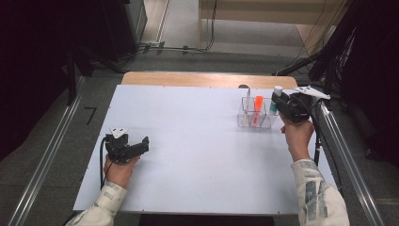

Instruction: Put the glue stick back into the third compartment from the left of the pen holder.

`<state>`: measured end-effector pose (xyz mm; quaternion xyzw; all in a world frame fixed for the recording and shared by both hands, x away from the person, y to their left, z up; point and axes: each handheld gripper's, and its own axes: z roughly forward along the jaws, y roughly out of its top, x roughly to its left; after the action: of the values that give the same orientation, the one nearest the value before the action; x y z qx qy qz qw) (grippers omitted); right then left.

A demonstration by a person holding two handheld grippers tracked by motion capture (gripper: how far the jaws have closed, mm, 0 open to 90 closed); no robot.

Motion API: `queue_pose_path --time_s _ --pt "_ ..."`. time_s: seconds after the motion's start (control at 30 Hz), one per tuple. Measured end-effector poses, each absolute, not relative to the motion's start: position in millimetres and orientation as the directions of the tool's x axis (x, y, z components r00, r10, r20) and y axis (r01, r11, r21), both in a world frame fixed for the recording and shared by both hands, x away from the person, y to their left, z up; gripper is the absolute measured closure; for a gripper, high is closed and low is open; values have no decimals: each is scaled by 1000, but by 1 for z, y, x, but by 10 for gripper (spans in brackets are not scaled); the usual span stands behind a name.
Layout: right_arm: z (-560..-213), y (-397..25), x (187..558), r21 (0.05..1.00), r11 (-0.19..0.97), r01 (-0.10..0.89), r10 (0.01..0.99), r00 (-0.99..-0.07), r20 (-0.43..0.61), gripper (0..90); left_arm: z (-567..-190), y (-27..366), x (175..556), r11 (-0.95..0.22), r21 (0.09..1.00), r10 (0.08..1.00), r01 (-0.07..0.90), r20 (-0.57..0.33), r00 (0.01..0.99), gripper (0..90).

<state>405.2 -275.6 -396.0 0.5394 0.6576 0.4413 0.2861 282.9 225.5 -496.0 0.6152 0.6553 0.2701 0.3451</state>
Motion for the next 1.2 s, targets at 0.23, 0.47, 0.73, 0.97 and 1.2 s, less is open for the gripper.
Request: queue_pose_path --time_s 0.23,0.47,0.73,0.97,1.2 --pt "-403 -273 413 885 23 465 963 -247 105 635 -496 226 283 98 779 993 620 -121 -5 89" --pt "-408 -273 419 883 26 470 966 -239 99 635 -496 226 283 98 779 993 620 -122 -5 89" --pt "-418 -273 421 868 26 497 968 -230 103 633 -496 226 283 97 779 993 620 -122 -3 89" --pt "-429 -275 419 852 24 523 969 -222 109 631 -496 226 283 97 778 993 621 -120 -4 89" --pt "-433 -273 417 840 35 541 969 -223 103 616 -496 226 283 97 779 993 620 -121 -4 89"
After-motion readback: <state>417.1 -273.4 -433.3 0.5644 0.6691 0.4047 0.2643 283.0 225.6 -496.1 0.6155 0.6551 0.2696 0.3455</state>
